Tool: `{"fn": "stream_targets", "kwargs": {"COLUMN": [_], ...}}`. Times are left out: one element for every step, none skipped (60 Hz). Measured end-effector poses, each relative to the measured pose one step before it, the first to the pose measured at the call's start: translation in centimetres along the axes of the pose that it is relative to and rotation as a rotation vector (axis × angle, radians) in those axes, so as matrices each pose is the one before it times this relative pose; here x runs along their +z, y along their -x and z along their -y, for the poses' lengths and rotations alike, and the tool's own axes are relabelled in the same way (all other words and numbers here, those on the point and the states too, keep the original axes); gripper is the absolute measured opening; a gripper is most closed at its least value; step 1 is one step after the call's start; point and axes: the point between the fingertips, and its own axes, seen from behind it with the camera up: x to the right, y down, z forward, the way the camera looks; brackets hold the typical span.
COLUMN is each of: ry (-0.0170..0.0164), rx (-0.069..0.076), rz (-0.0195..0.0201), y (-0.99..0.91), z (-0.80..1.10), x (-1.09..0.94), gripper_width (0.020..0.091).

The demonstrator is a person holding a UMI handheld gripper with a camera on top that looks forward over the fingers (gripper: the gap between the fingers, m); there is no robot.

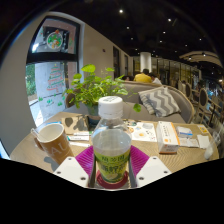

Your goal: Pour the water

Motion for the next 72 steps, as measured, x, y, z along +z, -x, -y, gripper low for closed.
{"fn": "stream_targets", "kwargs": {"ry": [-0.00249,-0.00068,0.00266,0.00737,0.01625,0.01822,0.01684,0.01351,0.00942,0.00630,0.00487,0.00591,0.00845,0.00777,0.00536,0.00309,0.00311,0.00422,0.00580,0.00486,0.00509,0.00236,0.00546,0.00553,0.00518,0.00329,0.00212,0.00251,0.00657,0.00614,0.00469,0.00159,-0.00066,-0.00028,0.00097,0.00195,-0.00134,-0.00390,-0.00488,-0.00436,-0.00347,-0.00231,0.00046,0.00045,0.00035,0.00012,-0.00014,0.00047,0.00017,0.00041,0.00112,0.00146,0.00107,0.00022,-0.00078,-0.00099,0.00024,0.00205,0.00256,0.00215,0.00286,0.00262,0.00117,-0.00028,-0.00085,-0.00174,-0.00205,-0.00254,-0.00272,-0.00238,-0.00194,-0.00154], "rx": [-0.0044,-0.0007,0.0021,0.0040,0.0045,0.0049,0.0048,0.0053,0.0046,0.0038,0.0020,-0.0008,0.0000,0.0010,0.0020,0.0018,0.0016,0.0011,0.0013,0.0029,0.0026,0.0010,0.0002,-0.0005,0.0006,0.0010,0.0015,0.0013,0.0010,0.0017,0.0020,0.0015,0.0012,0.0005,-0.0010,-0.0018,-0.0028,-0.0034,-0.0036,-0.0026,-0.0018,-0.0007,0.0004,0.0008,0.0005,0.0013,0.0032,0.0045,0.0042,0.0047,0.0049,0.0058,0.0051,0.0031,0.0022,0.0015,0.0020,0.0026,0.0037,0.0041,0.0039,0.0034,0.0027,0.0022,0.0019,0.0008,-0.0015,-0.0045,-0.0059,-0.0065,-0.0066,-0.0066], "rz": [-0.00247,-0.00273,-0.00367,-0.00536,-0.00706,-0.00413,-0.00262,-0.00122,-0.00056,-0.00028,-0.00025,-0.00262,-0.00570,-0.00991,-0.01261,-0.01319,-0.01147,-0.00935,-0.00500,-0.00995,-0.00885,-0.00819,-0.00855,-0.01173,-0.01253,-0.01194,-0.01050,-0.00971,-0.01030,-0.01191,-0.01095,-0.00930,-0.00761,-0.00702,-0.00612,-0.00488,-0.00410,-0.00374,-0.00252,-0.00378,-0.00506,-0.00663,-0.00809,-0.00696,-0.00446,-0.00246,-0.00204,-0.00312,-0.00259,-0.00229,-0.00242,-0.00270,-0.00177,-0.00058,-0.00189,-0.00164,-0.00202,-0.00072,0.00104,0.00116,0.00034,-0.00087,-0.00123,-0.00196,-0.00218,-0.00174,-0.00092,-0.00097,-0.00210,-0.00383,-0.00433,-0.00458], "y": [0.025,0.017,-0.032,-0.077,-0.118,-0.058,-0.041,-0.027,0.002,-0.015,-0.076,0.036,-0.129,-0.178,-0.246,-0.234,-0.170,-0.103,-0.012,-0.073,-0.098,0.081,-0.101,-0.172,-0.082,-0.068,-0.028,-0.004,-0.037,-0.016,0.013,0.043,0.095,0.107,0.116,0.139,0.114,0.084,0.143,0.115,0.068,0.004,0.021,-0.019,0.026,0.047,0.038,0.010,0.085,0.006,-0.017,0.005,0.020,0.008,0.050,-0.024,-0.022,-0.041,0.032,0.028,-0.017,-0.030,-0.027,-0.024,-0.067,-0.048,-0.026,-0.043,-0.048,-0.110,-0.126,-0.148], "z": [-0.017,-0.020,-0.065,-0.120,-0.297,-0.325,-0.276,-0.189,-0.084,-0.036,0.027,-0.063,-0.032,0.025,0.072,0.105,0.108,0.083,0.063,0.065,0.107,0.068,0.086,-0.026,0.024,0.067,0.073,0.062,-0.004,-0.079,-0.057,-0.030,-0.007,-0.037,-0.076,-0.020,-0.059,-0.047,0.004,-0.024,-0.052,-0.068,-0.032,-0.139,-0.140,-0.128,-0.117,-0.129,-0.096,-0.128,-0.138,-0.146,-0.130,-0.122,-0.099,-0.053,-0.072,-0.132,-0.119,-0.096,-0.121,-0.098,-0.092,-0.047,-0.044,0.017,0.021,0.058,0.046,0.083,0.075,0.066], "x": [0.042,0.044,0.035,0.033,0.003,0.007,-0.011,-0.056,-0.114,-0.151,-0.320,-0.414,-0.310,-0.361,-0.437,-0.467,-0.519,-0.552,-0.488,-0.648,-0.621,-0.860,-0.709,-0.912,-0.866,-0.940,-0.956,-0.963,-0.970,-1.022,-1.043,-1.057,-1.048,-1.069,-1.022,-0.927,-0.967,-0.894,-0.888,-0.891,-0.847,-0.811,-0.888,-0.750,-0.710,-0.680,-0.622,-0.612,-0.599,-0.533,-0.462,-0.423,-0.391,-0.382,-0.455,-0.296,-0.265,-0.270,-0.232,-0.225,-0.177,-0.180,-0.127,-0.124,-0.108,-0.066,-0.062,-0.059,-0.018,-0.028,-0.023,-0.070], "gripper_width": [0.0487,0.0498,0.0511,0.0522,0.0541,0.0565,0.0591,0.0619,0.0658,0.0708,0.0763,0.0820,0.0870,0.0855,0.0836,0.0831,0.0835,0.0847,0.0859,0.0858,0.0859,0.0858,0.0856,0.0854,0.0855,0.0855,0.0855,0.0854,0.0851,0.0854,0.0855,0.0855,0.0856,0.0855,0.0853,0.0854,0.0853,0.0854,0.0855,0.0854,0.0854,0.0854,0.0852,0.0851,0.0850,0.0856,0.0855,0.0852,0.0853,0.0854,0.0854,0.0854,0.0854,0.0854,0.0854,0.0854,0.0855,0.0854,0.0854,0.0854,0.0856,0.0854,0.0854,0.0853,0.0856,0.0853,0.0854,0.0853,0.0853,0.0855,0.0854,0.0854]}}
